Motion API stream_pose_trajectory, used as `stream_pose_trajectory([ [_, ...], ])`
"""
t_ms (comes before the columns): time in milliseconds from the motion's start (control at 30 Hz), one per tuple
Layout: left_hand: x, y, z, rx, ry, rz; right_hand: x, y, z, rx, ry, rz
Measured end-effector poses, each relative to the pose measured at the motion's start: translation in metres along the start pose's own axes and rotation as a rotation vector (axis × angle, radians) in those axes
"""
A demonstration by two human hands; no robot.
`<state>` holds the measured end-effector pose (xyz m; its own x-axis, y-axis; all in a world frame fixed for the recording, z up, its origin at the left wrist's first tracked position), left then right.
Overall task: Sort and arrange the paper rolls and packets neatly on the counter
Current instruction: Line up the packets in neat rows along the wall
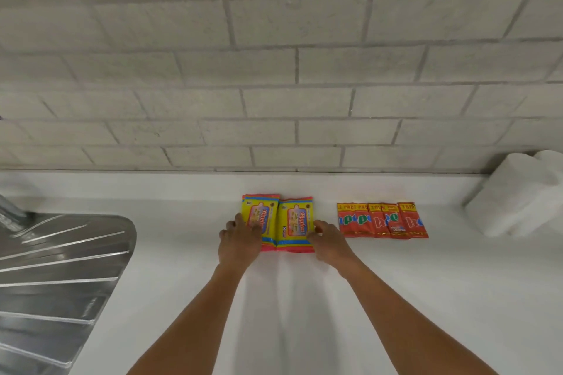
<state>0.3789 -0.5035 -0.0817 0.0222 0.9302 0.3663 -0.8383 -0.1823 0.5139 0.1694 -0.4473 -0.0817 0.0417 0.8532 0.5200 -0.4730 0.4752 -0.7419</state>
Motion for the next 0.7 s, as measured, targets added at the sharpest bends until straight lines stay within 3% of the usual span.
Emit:
stream_pose_trajectory([
  [333,-0.001,0.003,-0.003,-0.047,0.056,-0.038,-0.008,-0.009,-0.01,-0.05,0.037,-0.008],
  [533,-0.002,-0.003,0.004,0.046,-0.182,-0.289,-0.006,-0.006,-0.011,0.174,0.017,0.043],
  [700,0.006,-0.003,0.007,-0.164,-0.299,-0.352,-0.006,-0.005,-0.016,0.269,0.056,0.075],
])
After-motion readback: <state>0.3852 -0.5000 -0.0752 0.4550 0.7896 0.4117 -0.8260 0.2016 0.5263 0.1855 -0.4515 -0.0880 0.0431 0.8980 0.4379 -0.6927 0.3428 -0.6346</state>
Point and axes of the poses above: each hand's wrist, its own x-axis away from the middle knuckle, its own z-axis out of the back of the hand, y = z × x, the point moved 5 cm from there along -x, towards the middle knuckle, and after that the axes turned 12 degrees about -y, right-handed, at the moved point
